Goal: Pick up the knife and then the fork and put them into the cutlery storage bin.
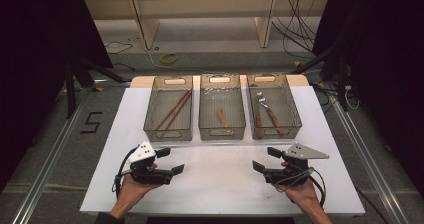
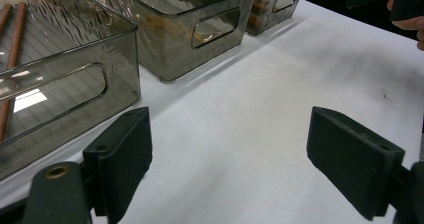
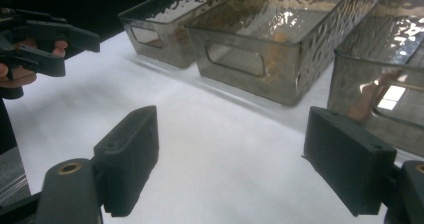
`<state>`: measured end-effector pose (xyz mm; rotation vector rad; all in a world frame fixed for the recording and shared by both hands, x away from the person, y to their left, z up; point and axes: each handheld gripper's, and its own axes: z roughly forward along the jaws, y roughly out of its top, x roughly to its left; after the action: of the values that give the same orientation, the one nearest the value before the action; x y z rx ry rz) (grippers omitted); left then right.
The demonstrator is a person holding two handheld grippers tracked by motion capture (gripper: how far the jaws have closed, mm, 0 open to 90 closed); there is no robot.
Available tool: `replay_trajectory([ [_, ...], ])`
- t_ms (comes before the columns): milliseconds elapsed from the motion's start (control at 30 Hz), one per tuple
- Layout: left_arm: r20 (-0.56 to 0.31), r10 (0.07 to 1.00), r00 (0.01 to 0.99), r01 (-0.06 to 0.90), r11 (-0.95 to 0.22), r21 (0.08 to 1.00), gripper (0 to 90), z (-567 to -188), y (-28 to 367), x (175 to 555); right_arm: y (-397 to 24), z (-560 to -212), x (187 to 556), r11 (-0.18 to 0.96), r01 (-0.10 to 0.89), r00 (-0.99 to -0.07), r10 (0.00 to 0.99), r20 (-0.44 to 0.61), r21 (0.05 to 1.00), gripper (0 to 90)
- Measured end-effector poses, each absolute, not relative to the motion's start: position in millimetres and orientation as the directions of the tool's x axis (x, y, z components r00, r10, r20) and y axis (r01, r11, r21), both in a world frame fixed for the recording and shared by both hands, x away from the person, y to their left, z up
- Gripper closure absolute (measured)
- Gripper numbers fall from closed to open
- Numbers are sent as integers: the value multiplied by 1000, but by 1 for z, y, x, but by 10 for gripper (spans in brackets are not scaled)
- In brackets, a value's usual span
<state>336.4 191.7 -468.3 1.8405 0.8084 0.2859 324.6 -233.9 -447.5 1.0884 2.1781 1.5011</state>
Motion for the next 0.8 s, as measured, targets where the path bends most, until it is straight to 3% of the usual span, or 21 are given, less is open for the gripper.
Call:
replay_trajectory([
  [800,-170,642,748,396,-226,890,176,-469,191,336,-245,-456,315,181,437,-656,735,174,881,216],
])
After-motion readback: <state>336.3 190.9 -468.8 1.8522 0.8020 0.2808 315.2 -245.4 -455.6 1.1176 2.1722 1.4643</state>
